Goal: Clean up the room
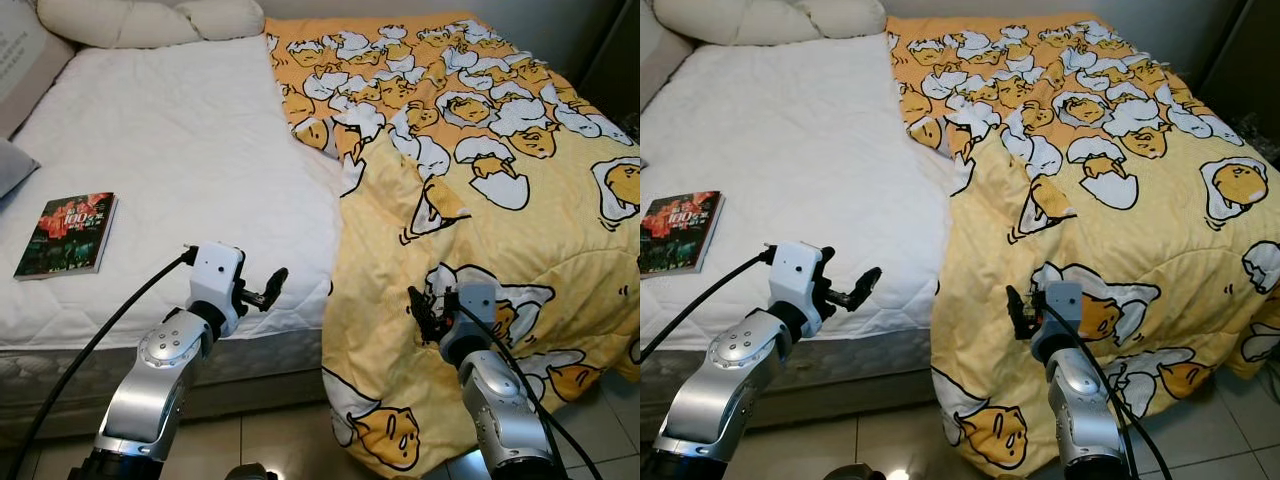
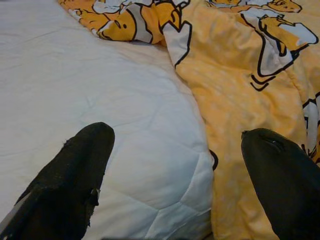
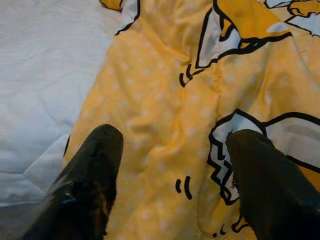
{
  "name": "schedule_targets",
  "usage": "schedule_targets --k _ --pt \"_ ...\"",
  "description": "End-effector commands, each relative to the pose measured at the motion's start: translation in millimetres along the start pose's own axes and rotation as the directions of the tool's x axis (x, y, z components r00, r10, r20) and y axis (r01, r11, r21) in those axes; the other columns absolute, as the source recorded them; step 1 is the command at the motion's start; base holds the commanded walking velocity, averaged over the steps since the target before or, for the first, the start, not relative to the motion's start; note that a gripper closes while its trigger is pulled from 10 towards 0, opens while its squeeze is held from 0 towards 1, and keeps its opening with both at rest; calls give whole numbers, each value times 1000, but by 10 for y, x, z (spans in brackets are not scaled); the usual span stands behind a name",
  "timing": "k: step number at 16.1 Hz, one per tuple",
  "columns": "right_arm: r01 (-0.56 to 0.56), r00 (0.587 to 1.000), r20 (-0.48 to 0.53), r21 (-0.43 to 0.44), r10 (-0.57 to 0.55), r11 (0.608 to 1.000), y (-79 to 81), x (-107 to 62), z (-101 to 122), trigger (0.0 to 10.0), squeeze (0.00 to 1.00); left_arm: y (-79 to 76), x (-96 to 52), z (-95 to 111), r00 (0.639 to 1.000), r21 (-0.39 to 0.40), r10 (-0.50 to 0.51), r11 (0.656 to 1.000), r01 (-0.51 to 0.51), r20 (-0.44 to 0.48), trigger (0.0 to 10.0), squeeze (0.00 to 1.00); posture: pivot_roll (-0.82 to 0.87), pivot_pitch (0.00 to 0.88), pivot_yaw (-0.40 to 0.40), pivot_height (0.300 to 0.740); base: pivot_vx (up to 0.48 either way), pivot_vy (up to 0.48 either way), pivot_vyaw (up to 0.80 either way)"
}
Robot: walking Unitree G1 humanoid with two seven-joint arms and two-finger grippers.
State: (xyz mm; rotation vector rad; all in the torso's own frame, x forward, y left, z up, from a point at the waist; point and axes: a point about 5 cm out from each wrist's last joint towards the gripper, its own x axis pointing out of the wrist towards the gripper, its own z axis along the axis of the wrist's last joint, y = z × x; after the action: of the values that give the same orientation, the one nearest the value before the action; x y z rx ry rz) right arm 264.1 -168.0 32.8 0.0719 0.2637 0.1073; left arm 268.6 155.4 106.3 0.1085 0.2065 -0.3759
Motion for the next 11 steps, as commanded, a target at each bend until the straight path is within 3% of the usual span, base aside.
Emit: schedule_targets --k 1,11 --pt "8 1000 -4 7 -8 1000 -8 -12 3 10000 1000 32 -12 -18 1000 -2 16 1000 -16 -7 10000 0 47 0 21 740 0 0 0" --pt "8 1000 -4 7 -8 1000 -8 -12 3 10000 1000 32 -12 -18 1000 -2 16 1000 -16 -7 10000 0 47 0 21 740 0 0 0"
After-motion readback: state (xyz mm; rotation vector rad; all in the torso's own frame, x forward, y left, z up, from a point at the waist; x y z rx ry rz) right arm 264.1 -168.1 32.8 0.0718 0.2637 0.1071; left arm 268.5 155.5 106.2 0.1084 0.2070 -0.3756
